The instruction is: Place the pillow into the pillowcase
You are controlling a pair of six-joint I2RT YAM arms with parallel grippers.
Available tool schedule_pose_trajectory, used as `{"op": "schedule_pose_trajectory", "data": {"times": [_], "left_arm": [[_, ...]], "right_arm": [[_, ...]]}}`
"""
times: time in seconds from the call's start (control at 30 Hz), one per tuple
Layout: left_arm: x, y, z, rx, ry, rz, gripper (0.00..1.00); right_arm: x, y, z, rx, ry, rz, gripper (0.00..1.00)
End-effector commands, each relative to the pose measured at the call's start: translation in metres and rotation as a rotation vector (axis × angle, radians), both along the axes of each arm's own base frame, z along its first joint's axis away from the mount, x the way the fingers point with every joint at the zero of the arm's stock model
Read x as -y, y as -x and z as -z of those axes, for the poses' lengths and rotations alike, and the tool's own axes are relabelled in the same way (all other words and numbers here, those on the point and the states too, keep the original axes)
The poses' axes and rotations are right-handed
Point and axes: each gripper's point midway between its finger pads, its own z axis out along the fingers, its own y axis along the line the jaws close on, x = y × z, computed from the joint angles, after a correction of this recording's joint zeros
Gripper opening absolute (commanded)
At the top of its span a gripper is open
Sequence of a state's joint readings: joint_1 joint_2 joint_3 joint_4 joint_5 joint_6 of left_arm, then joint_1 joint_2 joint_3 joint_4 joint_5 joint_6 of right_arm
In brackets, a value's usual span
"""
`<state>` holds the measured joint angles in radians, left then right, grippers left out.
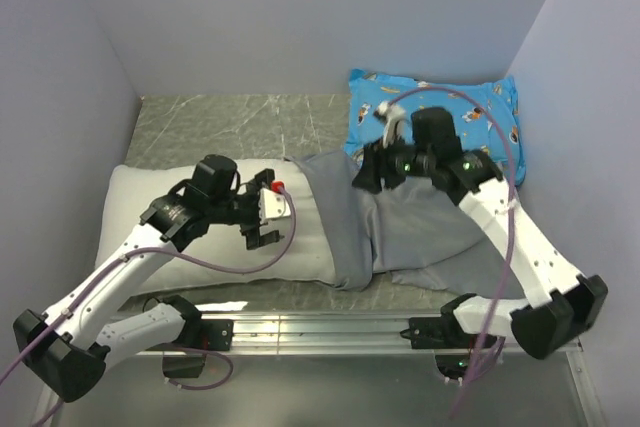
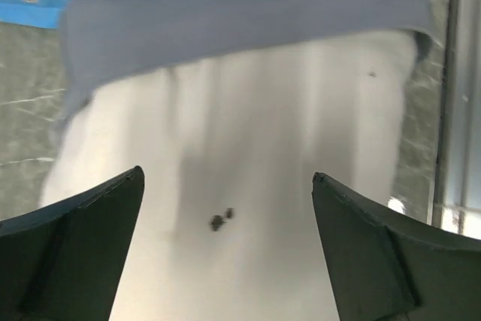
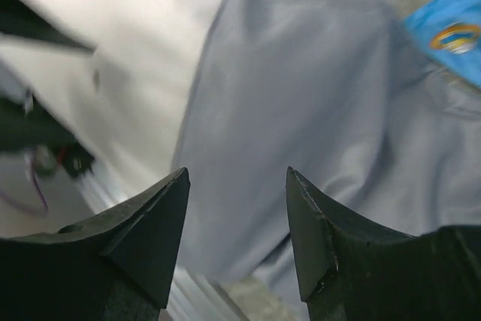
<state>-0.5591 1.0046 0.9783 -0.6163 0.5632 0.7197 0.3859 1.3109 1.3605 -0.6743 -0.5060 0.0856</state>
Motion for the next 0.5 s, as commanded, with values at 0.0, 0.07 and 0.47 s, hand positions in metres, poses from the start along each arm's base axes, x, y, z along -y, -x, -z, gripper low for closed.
{"op": "schedule_pose_trajectory", "data": {"times": [0.0, 0.07, 0.47], "left_arm": [[-0.008, 0.028, 0.034, -0.078, -0.118, 0.039, 0.99], [-0.005, 0.041, 0.046, -0.076, -0.133, 0.049, 0.99], [0.004, 0.056, 0.052, -0.081, -0.031, -0.014, 0.99]], "right_arm": [[-0.004, 0.07, 0.062, -0.059, 0.208, -0.219, 0.61], [-0.004, 0.095, 0.084, -0.074, 0.239, -0.261, 0.61], [-0.057, 0.147, 0.097, -0.222, 0.131, -0.48, 0.38]]}}
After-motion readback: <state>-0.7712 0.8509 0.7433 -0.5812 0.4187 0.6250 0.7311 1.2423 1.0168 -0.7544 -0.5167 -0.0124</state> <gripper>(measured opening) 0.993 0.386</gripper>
